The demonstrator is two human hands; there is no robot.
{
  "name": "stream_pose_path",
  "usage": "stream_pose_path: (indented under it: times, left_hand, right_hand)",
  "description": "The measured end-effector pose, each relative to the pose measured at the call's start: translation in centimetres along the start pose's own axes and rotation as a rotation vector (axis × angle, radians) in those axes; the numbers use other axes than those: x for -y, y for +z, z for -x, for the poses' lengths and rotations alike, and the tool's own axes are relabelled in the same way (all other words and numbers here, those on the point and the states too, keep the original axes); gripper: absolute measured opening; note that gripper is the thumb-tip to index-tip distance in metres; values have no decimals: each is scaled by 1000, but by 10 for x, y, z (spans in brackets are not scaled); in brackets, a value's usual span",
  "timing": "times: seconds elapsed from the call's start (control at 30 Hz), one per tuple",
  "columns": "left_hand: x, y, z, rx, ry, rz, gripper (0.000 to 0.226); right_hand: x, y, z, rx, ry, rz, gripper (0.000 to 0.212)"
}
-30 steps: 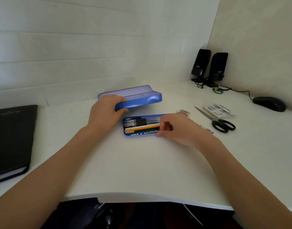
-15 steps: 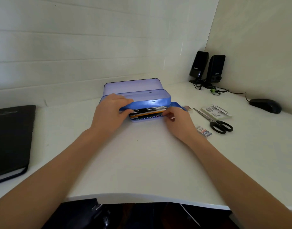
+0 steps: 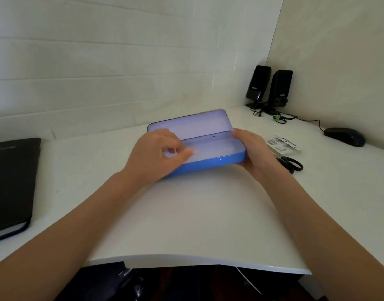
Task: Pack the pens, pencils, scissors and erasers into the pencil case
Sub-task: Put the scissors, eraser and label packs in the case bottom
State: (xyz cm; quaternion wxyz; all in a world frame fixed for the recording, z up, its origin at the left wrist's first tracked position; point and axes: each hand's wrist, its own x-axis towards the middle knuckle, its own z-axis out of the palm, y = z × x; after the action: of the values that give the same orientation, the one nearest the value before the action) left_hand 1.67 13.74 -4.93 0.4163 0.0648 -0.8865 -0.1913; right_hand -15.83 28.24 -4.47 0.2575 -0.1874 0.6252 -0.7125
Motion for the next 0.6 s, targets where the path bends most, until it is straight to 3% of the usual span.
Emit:
stream_pose_path:
  times: [0.1, 0.2, 0.3, 0.4, 0.47, 0.6]
  left_hand:
    - [8, -11, -9, -166, -187, 129, 32]
    - [29, -14, -16, -259, -430, 106, 22]
    - [46, -9, -15, -194, -684, 173, 32]
    - [52, -5, -14, -137, -760, 214, 32]
    - [57, -5, -14, -152, -762, 234, 27]
    - [65, -6, -12, -88, -759, 230, 25]
  right_hand:
    - [-2, 2, 3, 67, -22, 16, 25]
    - [-1, 2, 6, 139, -18, 57, 41]
    - [1, 3, 9, 173, 11, 116, 68]
    - [3, 2, 10, 193, 30, 159, 78]
    - [6, 2, 11, 181, 45, 216, 71]
    - [8, 4, 15, 77, -6, 436, 32]
